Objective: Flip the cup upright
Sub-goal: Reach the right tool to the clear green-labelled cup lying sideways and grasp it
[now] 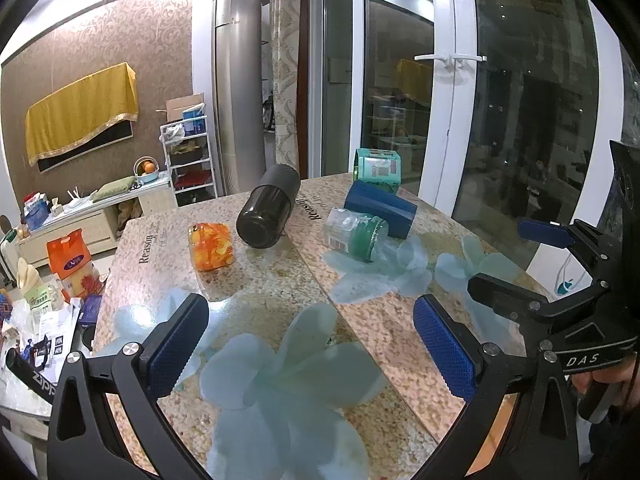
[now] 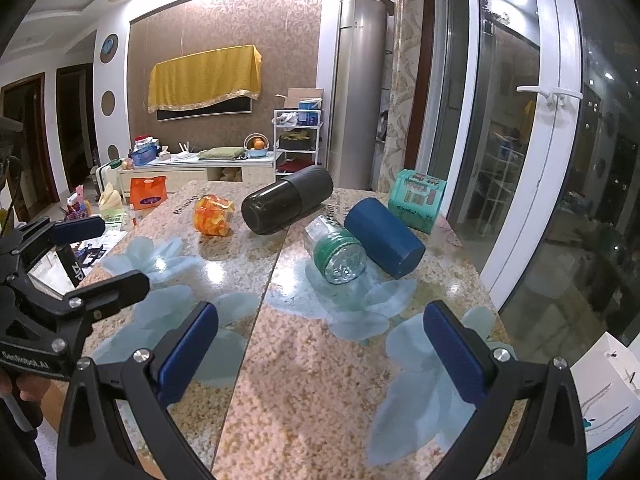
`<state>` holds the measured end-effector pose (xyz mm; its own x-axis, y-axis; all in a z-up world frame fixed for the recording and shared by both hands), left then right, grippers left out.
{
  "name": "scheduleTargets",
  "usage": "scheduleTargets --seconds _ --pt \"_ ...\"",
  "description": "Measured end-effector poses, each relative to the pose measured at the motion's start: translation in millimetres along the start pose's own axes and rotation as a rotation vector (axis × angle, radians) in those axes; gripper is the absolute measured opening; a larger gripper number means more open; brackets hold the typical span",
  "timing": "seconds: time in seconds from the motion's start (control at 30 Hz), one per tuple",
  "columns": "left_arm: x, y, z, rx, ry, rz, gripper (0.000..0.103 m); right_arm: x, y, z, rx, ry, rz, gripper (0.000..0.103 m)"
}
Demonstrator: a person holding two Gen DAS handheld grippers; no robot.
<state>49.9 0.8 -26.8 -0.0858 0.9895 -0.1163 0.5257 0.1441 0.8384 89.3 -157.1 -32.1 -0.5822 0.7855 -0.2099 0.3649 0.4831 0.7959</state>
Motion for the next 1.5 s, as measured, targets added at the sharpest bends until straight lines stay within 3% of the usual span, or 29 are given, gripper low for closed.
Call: scheduleTargets --seconds 0.4,0.73,1.07,1.3,1.5 --pt "20.6 -2.2 10.9 0.010 0.001 -0.021 0.103 -11.4 8.5 21.0 0.060 0.059 -0.039 0.103" --pt "47.2 -8.7 50.5 0.078 -0.015 -0.075 0.103 -17.2 21.2 56.7 0.140 0.054 -0.115 0.103" --pt "57.7 -11.4 76.9 0.124 -0.086 -0.135 0.103 -10.9 30.4 108.7 0.238 0.062 -0.208 0.103" --pt "56.3 -18.1 78.3 0.131 -0.094 -0.125 0.103 -4.5 42.5 146.5 0.290 0.093 -0.257 0.103" --pt "54.1 -29.3 84.4 0.145 -0.026 -0.081 0.103 0.6 45.4 180.4 0.379 0.121 -0.291 0.103"
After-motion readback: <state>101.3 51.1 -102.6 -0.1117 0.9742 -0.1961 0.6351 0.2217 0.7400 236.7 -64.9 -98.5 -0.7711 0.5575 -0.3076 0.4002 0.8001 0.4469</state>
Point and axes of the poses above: each gripper's, at about its wrist camera, not at the fingertips, and z roughly the way its jaws point, x to its left, y to its top, the point moved 6 cm from there along z, roughly the way its jaws point, and after that the axes turned 8 degrees about -z, right-handed, at the moved point
